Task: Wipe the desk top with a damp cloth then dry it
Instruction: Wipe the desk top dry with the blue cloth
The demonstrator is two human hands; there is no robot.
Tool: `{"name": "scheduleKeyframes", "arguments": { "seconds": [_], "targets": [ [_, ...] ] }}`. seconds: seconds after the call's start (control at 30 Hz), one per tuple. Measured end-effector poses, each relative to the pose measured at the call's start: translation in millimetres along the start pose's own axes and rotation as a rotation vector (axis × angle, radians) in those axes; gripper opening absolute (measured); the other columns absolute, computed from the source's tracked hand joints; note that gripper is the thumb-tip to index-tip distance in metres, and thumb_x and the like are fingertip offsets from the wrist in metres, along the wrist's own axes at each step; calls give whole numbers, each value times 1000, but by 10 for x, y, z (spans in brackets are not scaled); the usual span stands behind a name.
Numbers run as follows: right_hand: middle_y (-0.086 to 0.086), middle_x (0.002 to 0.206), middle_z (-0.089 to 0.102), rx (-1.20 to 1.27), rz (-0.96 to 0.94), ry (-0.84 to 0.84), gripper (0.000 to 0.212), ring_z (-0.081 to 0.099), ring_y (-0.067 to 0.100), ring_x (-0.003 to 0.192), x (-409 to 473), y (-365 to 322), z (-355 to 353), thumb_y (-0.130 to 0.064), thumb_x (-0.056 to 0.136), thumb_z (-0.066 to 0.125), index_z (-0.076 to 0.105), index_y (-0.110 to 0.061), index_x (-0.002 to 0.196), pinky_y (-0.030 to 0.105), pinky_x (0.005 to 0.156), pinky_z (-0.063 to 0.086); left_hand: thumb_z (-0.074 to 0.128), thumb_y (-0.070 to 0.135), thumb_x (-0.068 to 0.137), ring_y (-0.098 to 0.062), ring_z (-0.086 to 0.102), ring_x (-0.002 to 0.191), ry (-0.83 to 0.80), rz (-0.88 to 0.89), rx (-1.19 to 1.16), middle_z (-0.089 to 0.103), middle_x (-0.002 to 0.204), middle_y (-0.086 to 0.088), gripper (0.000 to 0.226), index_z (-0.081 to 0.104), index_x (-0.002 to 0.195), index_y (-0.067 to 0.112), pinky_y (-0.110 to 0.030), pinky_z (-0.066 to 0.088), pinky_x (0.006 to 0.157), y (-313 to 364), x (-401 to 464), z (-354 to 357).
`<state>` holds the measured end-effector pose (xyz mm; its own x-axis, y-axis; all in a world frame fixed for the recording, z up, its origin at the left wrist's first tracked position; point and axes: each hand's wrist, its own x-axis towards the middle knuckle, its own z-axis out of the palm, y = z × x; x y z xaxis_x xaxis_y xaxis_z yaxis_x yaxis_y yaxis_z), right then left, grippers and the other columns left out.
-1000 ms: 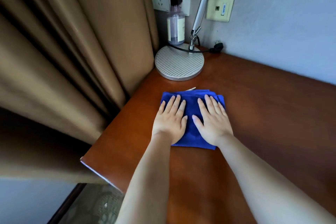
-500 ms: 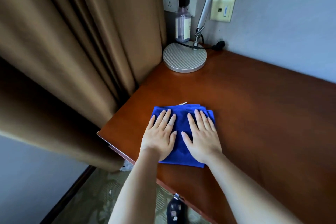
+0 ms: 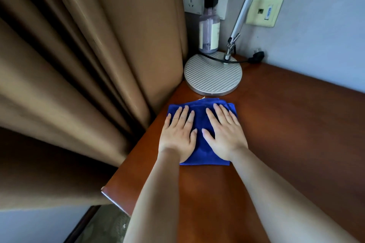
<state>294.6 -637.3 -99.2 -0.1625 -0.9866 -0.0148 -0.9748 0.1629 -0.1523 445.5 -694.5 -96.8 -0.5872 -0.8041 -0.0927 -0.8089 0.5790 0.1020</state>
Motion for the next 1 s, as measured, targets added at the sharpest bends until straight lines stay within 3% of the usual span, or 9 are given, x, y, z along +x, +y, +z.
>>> {"name": "scheduleKeyframes", "arguments": {
  "seconds": [0.13,0.33,0.43,0.53,0.73,1.0],
  "targets": [
    [7,161,6,-7,11,2,86,2,19,149,85,7,3,-59,80,-4,15,-19,153,31,116,-8,11,42,102,-15,-13,148,-22,10,27,-9,162,2,58,-2,155,22,-37,-8,120,-58,136,-6],
    [8,161,3,2,9,-25,87,-2,20,149,-242,-56,4,-59,78,-8,11,-20,154,32,114,-11,12,41,103,-14,-14,148,-32,-5,36,-11,162,1,57,-4,154,21,-36,-10,120,34,-191,-1],
    [7,161,-1,5,-29,-56,89,-5,20,148,-536,-121,12,-59,77,-11,8,-20,154,32,114,-13,-1,48,97,-15,-14,148,-48,-50,32,-11,162,2,64,-4,154,21,-36,-10,119,140,-569,21],
    [7,161,-1,5,-74,-73,88,-4,21,149,-863,-205,28,-59,77,-10,9,-20,154,33,114,-13,-21,50,76,-15,-14,148,-52,-91,9,-11,162,2,85,-4,154,21,-35,-11,118,241,-988,61],
    [13,157,23,6,-131,-64,76,19,27,146,-1358,-423,111,-55,88,11,32,-15,149,39,116,4,-22,51,74,-14,-16,147,-41,-177,-36,-13,161,3,87,-5,154,22,-33,-16,116,337,-1631,140],
    [10,154,30,2,-172,-64,71,26,25,144,-1286,-461,137,-54,88,22,38,-18,147,37,119,9,-16,52,78,-12,-15,148,22,-232,-92,-10,161,5,83,-1,154,25,-33,-15,116,284,-1678,186]
  ]
}}
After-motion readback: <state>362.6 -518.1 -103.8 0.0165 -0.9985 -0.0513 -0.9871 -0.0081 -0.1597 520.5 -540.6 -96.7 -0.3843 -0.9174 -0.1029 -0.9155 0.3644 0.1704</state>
